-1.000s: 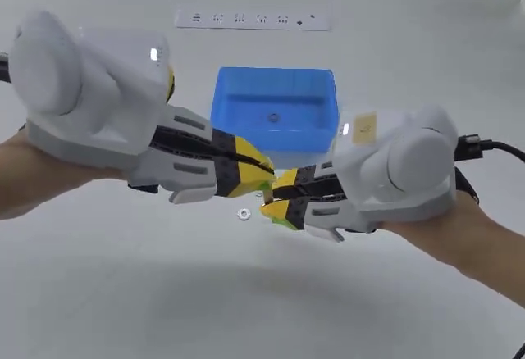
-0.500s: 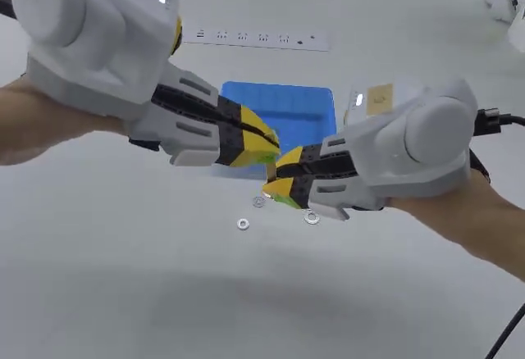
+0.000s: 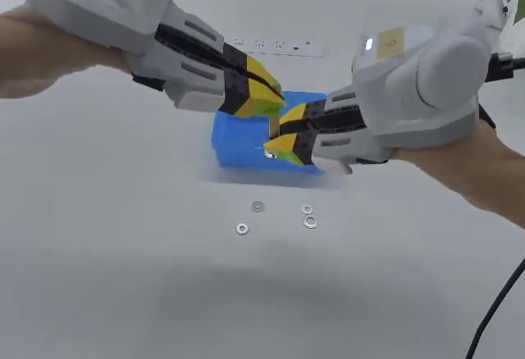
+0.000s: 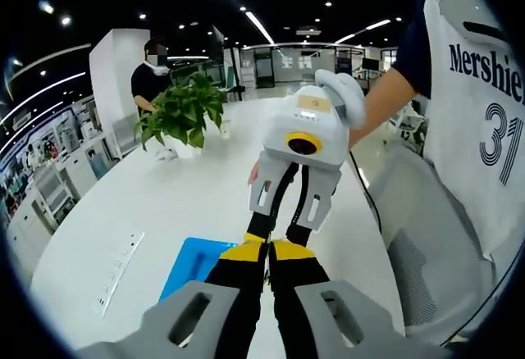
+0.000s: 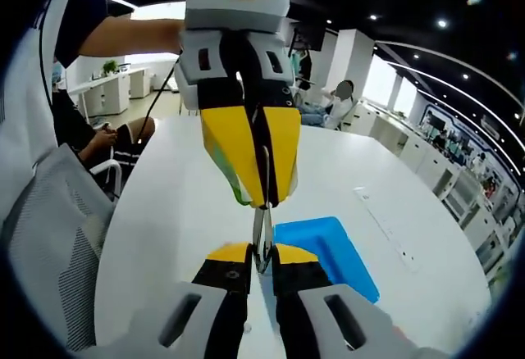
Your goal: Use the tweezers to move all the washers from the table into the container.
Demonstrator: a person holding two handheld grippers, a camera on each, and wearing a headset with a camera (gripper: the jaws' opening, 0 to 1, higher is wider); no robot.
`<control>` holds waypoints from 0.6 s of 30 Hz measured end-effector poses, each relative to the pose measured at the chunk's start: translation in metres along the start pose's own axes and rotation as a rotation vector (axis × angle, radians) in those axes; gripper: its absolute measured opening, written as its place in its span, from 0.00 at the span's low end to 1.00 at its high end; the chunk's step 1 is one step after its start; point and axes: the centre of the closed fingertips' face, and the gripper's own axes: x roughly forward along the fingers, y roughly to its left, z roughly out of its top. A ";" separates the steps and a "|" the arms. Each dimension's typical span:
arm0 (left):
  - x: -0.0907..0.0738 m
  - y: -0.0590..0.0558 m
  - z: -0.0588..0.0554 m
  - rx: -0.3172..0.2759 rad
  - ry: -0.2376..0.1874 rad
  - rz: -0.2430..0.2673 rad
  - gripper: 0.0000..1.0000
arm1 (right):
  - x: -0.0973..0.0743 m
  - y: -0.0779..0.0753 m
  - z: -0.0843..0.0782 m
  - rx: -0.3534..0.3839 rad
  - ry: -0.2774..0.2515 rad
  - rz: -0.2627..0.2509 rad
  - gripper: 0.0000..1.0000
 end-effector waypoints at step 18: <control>0.027 0.057 -0.010 0.032 -0.006 0.029 0.06 | 0.023 -0.062 -0.022 -0.005 0.015 -0.050 0.11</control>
